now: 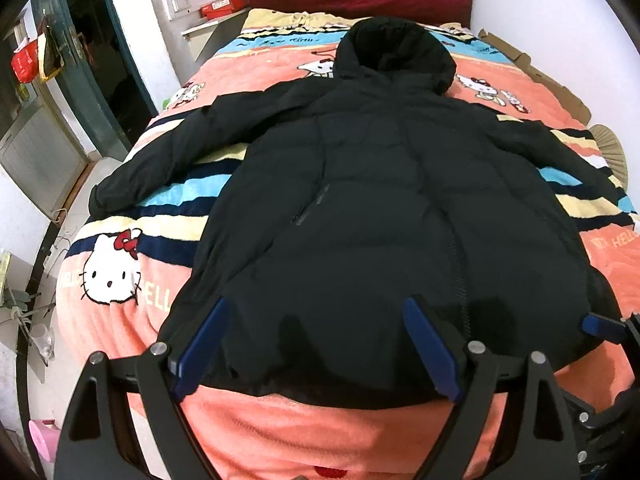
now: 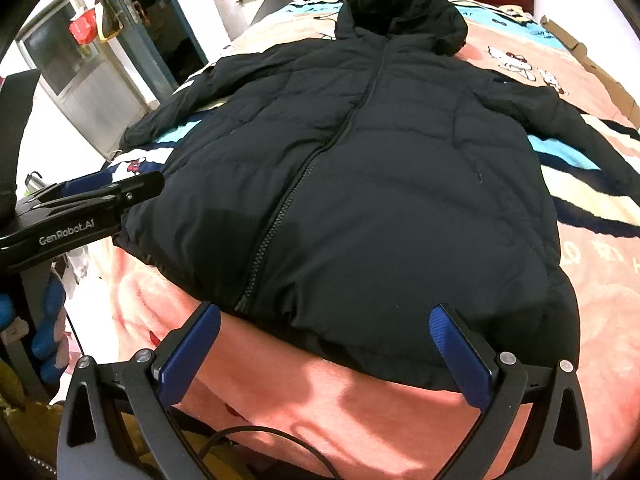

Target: Fold large clothes

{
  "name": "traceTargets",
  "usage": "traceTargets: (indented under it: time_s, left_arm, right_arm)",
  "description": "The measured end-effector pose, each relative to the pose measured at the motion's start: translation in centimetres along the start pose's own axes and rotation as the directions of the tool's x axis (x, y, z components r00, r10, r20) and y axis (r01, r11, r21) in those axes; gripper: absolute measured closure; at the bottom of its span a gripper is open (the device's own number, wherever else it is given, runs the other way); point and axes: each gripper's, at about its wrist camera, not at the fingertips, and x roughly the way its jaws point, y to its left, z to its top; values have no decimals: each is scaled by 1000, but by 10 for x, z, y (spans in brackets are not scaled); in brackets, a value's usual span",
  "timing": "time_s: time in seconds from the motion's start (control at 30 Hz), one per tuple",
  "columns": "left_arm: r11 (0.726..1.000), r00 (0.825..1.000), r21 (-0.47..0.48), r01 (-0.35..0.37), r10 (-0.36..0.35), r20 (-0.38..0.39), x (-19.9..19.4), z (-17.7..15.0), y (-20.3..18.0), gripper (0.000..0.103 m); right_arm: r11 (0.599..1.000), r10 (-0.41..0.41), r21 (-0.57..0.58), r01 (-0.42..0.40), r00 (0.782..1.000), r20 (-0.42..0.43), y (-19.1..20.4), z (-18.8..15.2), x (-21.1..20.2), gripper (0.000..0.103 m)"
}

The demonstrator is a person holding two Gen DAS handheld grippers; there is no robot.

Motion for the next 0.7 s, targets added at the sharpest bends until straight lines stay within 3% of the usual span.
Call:
traceTargets:
  time_s: [0.7]
  left_arm:
    - [1000, 1000, 16, 9, -9, -24, 8, 4, -8, 14]
  right_arm:
    - [999, -35, -23, 35, 999, 21, -3, 2, -4, 0]
